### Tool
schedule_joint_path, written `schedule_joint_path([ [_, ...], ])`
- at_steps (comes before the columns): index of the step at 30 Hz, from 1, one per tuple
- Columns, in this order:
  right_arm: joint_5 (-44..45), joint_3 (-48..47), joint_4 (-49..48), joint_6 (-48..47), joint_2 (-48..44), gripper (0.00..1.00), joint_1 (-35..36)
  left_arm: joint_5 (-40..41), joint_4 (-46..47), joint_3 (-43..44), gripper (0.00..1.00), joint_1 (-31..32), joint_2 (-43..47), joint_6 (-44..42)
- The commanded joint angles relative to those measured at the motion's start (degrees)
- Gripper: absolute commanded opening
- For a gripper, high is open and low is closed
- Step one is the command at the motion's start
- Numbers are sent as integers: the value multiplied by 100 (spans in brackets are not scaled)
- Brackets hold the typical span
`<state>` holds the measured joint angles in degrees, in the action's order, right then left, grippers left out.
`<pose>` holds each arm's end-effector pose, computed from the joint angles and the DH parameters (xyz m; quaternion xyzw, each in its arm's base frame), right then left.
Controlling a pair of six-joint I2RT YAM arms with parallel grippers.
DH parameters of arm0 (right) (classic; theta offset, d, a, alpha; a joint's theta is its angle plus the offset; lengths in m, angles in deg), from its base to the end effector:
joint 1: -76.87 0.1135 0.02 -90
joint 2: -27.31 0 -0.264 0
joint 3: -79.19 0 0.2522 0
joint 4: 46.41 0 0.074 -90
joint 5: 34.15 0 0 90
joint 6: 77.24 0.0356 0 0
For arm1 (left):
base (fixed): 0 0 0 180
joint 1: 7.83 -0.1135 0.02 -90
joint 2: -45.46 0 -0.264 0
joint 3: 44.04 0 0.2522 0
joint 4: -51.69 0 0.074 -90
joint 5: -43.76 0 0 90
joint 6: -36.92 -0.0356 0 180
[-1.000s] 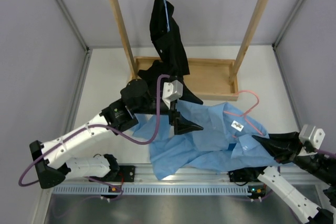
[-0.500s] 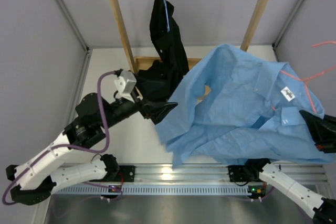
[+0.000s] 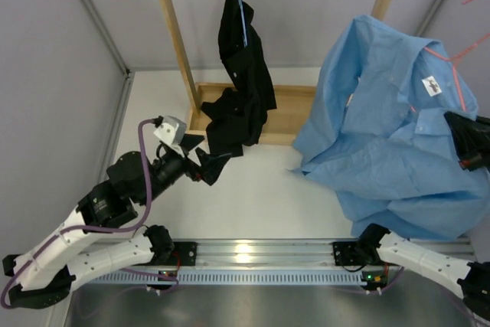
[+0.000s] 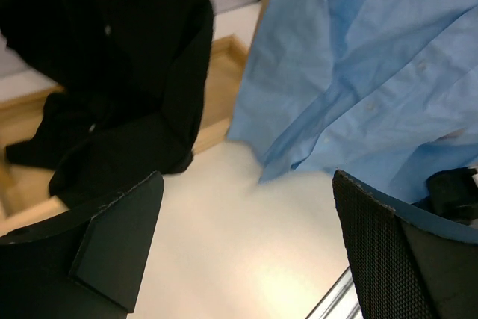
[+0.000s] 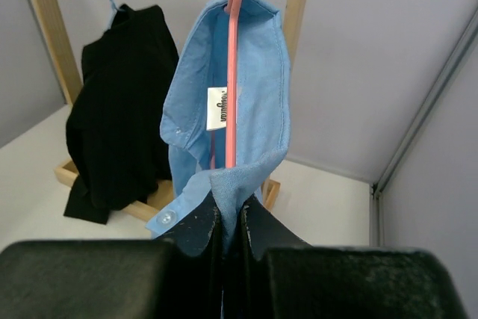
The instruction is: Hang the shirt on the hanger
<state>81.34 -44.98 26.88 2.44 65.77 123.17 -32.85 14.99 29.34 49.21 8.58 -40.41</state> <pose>-0.0333 -0.0570 0.5520 -0.1384 0.6195 0.1034 0.7658 0.0723 -0.0964 0.4216 0.1894 0.6825 -0.3329 0.6225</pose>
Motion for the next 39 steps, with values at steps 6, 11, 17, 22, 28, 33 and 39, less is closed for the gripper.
schedule_joint_path([
  [6,851,-33,-1206,83,1250,0,107,1174,-1502,-371,98,-8,243,263],
  [11,1019,-428,-1716,426,1840,0,107,1718,-1503,-863,98,-8,691,341],
  [17,1317,-1105,-1787,900,2631,0,98,2220,-1494,-1057,98,-8,954,412],
  [22,1467,-152,-2462,1419,2448,0,98,2466,-1494,-1189,98,-17,1236,377],
  [28,1854,2109,-4351,1578,1683,0,89,2432,-1477,-1286,98,-87,1500,421],
  [33,2056,2208,-4555,1577,2016,0,-253,2353,-1485,-1303,98,-149,1289,395],
  [39,862,2111,-4564,2446,2350,0,-1430,1871,-1389,-1312,98,-544,1096,333],
])
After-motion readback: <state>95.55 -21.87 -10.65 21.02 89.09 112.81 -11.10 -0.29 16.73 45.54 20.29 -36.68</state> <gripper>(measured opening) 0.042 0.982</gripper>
